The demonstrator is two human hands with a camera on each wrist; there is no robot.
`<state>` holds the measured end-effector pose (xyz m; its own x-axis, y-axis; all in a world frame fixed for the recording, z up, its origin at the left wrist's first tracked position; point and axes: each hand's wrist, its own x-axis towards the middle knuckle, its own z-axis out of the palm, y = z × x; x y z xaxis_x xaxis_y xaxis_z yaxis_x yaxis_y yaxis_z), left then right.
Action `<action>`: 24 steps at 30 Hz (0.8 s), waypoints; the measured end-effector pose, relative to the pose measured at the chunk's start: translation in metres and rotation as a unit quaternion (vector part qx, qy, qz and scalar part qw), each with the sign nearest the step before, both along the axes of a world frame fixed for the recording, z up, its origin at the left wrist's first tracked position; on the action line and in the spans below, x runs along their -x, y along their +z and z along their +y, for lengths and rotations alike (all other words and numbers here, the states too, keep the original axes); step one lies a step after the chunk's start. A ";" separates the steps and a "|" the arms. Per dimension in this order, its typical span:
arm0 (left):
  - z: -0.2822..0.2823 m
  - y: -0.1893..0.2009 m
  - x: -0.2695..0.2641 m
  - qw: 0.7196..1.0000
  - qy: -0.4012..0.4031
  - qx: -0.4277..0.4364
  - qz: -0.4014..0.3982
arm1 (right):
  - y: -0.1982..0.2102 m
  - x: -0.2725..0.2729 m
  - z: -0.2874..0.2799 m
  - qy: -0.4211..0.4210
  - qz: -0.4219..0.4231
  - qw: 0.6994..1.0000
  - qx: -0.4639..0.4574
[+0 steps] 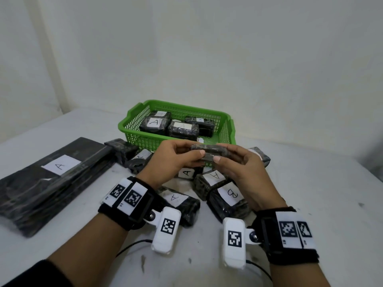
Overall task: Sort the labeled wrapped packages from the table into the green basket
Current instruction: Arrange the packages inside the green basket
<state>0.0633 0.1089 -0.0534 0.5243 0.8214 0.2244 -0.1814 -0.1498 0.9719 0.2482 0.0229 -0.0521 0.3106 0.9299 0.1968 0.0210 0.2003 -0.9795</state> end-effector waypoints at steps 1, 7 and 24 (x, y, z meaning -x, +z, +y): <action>0.001 0.000 0.002 1.000 -0.002 0.004 -0.006 | 0.001 0.000 -0.001 0.004 0.003 1.000 0.000; -0.006 0.000 0.006 0.998 -0.033 -0.046 0.020 | 0.003 0.003 -0.006 -0.012 -0.050 0.998 -0.027; -0.010 0.002 0.004 0.988 -0.035 -0.153 -0.008 | -0.002 0.003 -0.004 0.032 0.088 0.996 0.012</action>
<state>0.0590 0.0989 -0.0516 0.5723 0.6760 0.4643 -0.2162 -0.4217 0.8806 0.2451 0.0188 -0.0543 0.2786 0.9526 0.1224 -0.1625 0.1723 -0.9715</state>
